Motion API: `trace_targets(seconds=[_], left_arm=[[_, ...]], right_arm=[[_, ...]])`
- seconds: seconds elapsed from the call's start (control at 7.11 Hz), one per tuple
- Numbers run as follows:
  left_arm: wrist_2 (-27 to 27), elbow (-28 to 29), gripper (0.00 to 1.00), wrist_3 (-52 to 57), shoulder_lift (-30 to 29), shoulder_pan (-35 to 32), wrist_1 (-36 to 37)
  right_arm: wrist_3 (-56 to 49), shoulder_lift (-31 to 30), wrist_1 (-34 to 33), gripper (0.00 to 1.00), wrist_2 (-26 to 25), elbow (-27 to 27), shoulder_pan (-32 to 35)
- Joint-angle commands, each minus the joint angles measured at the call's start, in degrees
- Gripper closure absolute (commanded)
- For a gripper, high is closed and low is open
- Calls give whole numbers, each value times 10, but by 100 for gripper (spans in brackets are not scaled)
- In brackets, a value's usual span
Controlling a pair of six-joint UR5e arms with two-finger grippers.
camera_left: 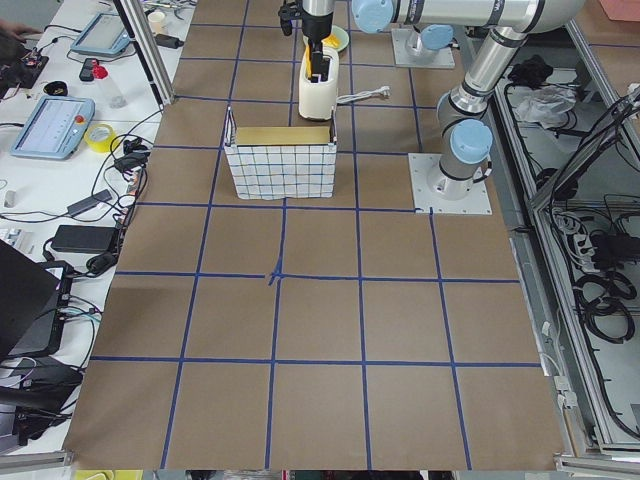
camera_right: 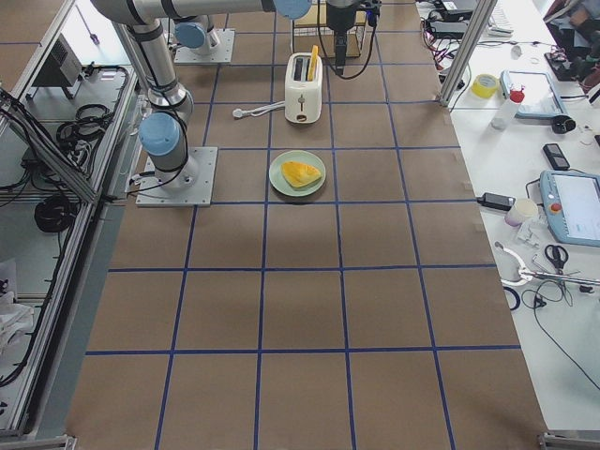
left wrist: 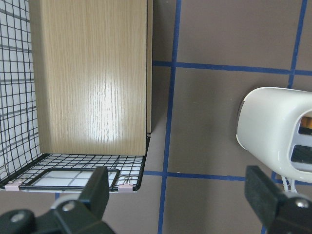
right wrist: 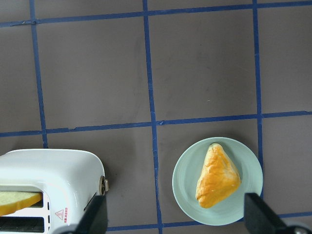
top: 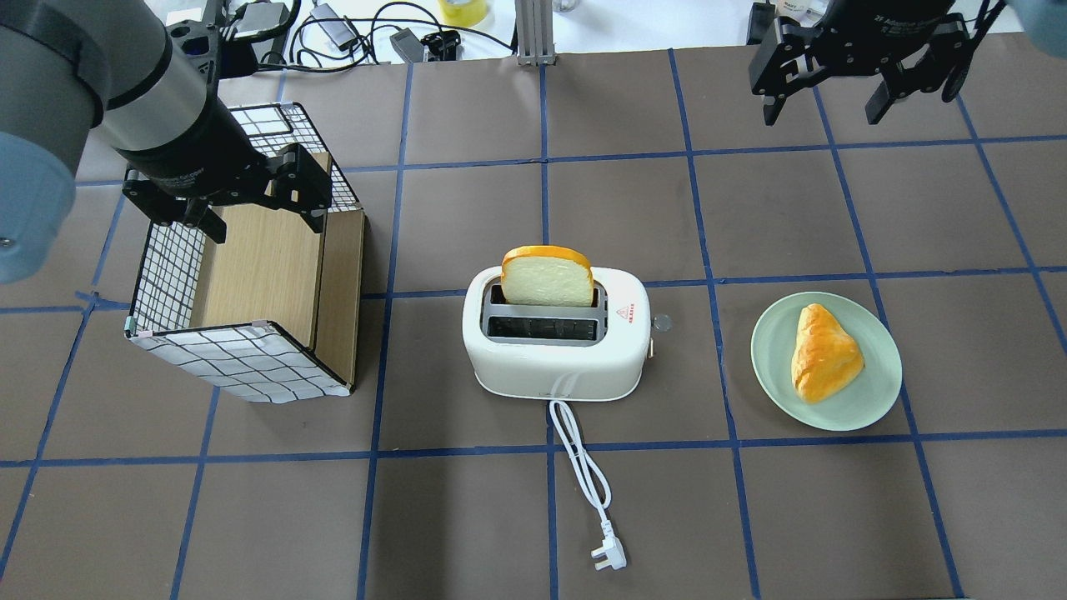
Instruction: Press toaster with right arm
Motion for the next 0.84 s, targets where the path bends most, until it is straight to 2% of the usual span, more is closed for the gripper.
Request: trace_targets(seconds=[0.0, 0.14, 0.28, 0.42, 0.56, 0.7], left_arm=[[0, 0, 0, 0, 0, 0, 0], [0, 0, 0, 0, 0, 0, 0], [0, 0, 0, 0, 0, 0, 0], [0, 0, 0, 0, 0, 0, 0], [0, 0, 0, 0, 0, 0, 0], [0, 0, 0, 0, 0, 0, 0]], right_arm=[[1, 2, 1, 0, 0, 0, 0], [1, 3, 0, 0, 1, 0, 1], [1, 5, 3, 10, 24, 2, 1], [1, 4, 38, 60, 49, 9, 1], [1, 6, 80, 100, 108, 16, 0], [0, 6, 86, 100, 157, 30, -3]])
